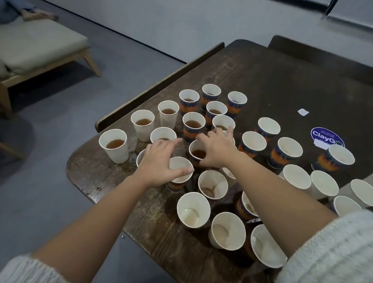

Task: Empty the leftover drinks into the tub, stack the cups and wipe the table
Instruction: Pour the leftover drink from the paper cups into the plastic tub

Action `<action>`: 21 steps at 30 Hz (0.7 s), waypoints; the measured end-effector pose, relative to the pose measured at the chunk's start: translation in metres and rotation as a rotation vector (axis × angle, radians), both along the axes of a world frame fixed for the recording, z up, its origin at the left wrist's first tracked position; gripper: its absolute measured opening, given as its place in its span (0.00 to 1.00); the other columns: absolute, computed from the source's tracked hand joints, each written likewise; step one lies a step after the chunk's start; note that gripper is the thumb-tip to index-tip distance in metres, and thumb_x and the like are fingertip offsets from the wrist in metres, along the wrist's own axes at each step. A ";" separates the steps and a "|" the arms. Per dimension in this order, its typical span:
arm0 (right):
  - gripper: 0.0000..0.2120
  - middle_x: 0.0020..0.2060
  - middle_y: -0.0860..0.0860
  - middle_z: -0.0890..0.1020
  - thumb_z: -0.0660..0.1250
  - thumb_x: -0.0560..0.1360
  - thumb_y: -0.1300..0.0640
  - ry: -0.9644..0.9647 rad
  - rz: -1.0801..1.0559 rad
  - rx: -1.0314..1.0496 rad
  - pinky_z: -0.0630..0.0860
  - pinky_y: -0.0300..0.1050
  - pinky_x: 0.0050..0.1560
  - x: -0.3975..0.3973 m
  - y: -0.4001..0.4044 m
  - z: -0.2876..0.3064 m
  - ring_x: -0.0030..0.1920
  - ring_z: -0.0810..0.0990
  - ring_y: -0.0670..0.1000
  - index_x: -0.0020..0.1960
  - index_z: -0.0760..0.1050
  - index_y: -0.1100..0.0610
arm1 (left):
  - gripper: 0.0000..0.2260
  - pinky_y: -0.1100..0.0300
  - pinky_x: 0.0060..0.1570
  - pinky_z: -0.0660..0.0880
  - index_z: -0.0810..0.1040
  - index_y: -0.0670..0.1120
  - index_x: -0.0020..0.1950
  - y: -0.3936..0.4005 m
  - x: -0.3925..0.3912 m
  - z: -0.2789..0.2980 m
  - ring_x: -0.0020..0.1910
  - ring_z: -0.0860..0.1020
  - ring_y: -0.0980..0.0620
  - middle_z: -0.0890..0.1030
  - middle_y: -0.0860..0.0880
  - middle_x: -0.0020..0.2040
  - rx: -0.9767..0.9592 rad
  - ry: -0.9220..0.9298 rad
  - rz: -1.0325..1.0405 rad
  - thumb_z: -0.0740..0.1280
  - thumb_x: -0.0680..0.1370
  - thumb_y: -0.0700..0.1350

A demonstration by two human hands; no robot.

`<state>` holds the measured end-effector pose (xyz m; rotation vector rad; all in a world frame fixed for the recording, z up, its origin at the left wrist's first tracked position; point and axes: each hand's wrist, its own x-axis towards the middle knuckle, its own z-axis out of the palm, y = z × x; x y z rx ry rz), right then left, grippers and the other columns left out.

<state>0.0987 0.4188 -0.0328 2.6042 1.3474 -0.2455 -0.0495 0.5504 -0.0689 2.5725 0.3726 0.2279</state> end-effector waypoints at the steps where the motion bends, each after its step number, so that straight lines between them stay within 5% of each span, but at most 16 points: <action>1: 0.33 0.68 0.55 0.71 0.68 0.72 0.39 0.005 -0.006 0.020 0.43 0.72 0.71 0.001 -0.002 0.004 0.72 0.61 0.60 0.72 0.62 0.49 | 0.45 0.53 0.64 0.60 0.64 0.53 0.74 0.000 0.002 0.003 0.67 0.64 0.51 0.73 0.52 0.66 -0.019 -0.020 0.017 0.56 0.62 0.76; 7: 0.35 0.69 0.54 0.70 0.69 0.71 0.39 0.065 -0.069 0.197 0.42 0.71 0.71 0.003 -0.017 0.050 0.73 0.60 0.59 0.72 0.63 0.49 | 0.49 0.58 0.62 0.62 0.69 0.50 0.70 -0.005 0.024 0.020 0.66 0.66 0.51 0.73 0.51 0.65 -0.048 -0.076 0.019 0.65 0.55 0.77; 11: 0.36 0.69 0.53 0.70 0.71 0.69 0.39 0.102 -0.129 0.324 0.45 0.68 0.72 0.011 -0.044 0.090 0.72 0.61 0.59 0.72 0.63 0.48 | 0.42 0.55 0.61 0.68 0.69 0.50 0.68 -0.034 0.055 0.042 0.63 0.69 0.51 0.73 0.50 0.64 -0.127 -0.112 -0.012 0.77 0.60 0.65; 14: 0.36 0.68 0.53 0.71 0.72 0.69 0.41 0.101 -0.177 0.410 0.51 0.67 0.72 0.015 -0.076 0.115 0.70 0.63 0.58 0.72 0.63 0.47 | 0.36 0.50 0.57 0.75 0.72 0.54 0.60 -0.069 0.077 0.060 0.56 0.74 0.52 0.78 0.52 0.56 -0.233 -0.191 -0.065 0.75 0.57 0.68; 18: 0.35 0.64 0.50 0.74 0.73 0.68 0.41 0.113 -0.279 0.600 0.64 0.63 0.67 0.025 -0.147 0.137 0.65 0.69 0.55 0.71 0.66 0.48 | 0.27 0.44 0.58 0.70 0.73 0.50 0.53 -0.134 0.113 0.078 0.56 0.75 0.45 0.78 0.52 0.48 -0.205 -0.314 -0.089 0.73 0.62 0.64; 21: 0.38 0.66 0.48 0.73 0.76 0.66 0.42 0.167 -0.389 0.804 0.71 0.57 0.64 0.027 -0.215 0.144 0.65 0.71 0.52 0.72 0.65 0.49 | 0.26 0.45 0.66 0.62 0.74 0.46 0.57 -0.198 0.132 0.092 0.54 0.73 0.51 0.78 0.53 0.49 -0.218 -0.385 -0.179 0.74 0.68 0.61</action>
